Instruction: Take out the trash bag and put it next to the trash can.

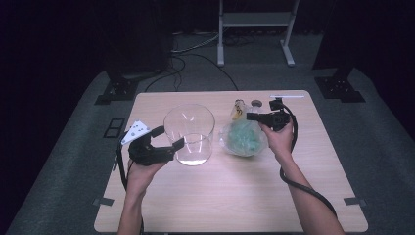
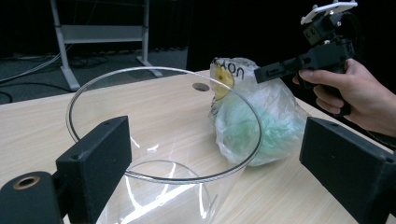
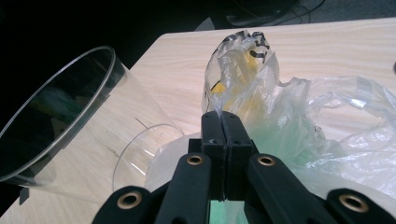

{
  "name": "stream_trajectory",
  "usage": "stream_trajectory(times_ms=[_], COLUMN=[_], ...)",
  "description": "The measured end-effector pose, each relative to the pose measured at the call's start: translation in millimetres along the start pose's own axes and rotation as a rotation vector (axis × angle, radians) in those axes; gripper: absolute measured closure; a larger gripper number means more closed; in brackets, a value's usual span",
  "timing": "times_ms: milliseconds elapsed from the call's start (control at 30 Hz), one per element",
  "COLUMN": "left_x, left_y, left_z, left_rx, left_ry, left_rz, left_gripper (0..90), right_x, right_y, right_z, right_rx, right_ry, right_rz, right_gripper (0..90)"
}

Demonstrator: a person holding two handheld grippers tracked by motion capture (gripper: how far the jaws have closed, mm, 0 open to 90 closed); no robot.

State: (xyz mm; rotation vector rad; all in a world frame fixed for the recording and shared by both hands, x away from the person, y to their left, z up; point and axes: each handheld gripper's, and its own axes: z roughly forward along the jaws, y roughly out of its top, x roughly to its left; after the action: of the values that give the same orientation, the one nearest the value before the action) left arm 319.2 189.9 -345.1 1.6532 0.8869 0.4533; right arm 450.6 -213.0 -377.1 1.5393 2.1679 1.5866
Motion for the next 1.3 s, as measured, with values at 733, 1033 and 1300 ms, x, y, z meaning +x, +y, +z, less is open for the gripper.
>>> stream_trajectory(times_ms=[733, 1033, 1300], left_x=[0.2, -1.8, -1.0], left_y=[-1.0, -0.4, -0.4], left_z=[-0.4, 0.2, 0.2], left_rx=[0.004, 0.007, 0.007], left_ry=[0.004, 0.001, 0.002], left_rz=[-0.005, 0.002, 0.001], left_gripper=[8.0, 8.0, 8.0], right_x=[-9.3, -6.4, -4.5], right_y=[-11.1, -7.3, -2.9], right_z=[5.9, -1.8, -7.0], right_rx=[0.026, 0.023, 0.021], right_ry=[0.006, -0.010, -0.024], right_rz=[0.017, -0.011, -0.032], right_gripper=[81.6, 68.2, 60.0])
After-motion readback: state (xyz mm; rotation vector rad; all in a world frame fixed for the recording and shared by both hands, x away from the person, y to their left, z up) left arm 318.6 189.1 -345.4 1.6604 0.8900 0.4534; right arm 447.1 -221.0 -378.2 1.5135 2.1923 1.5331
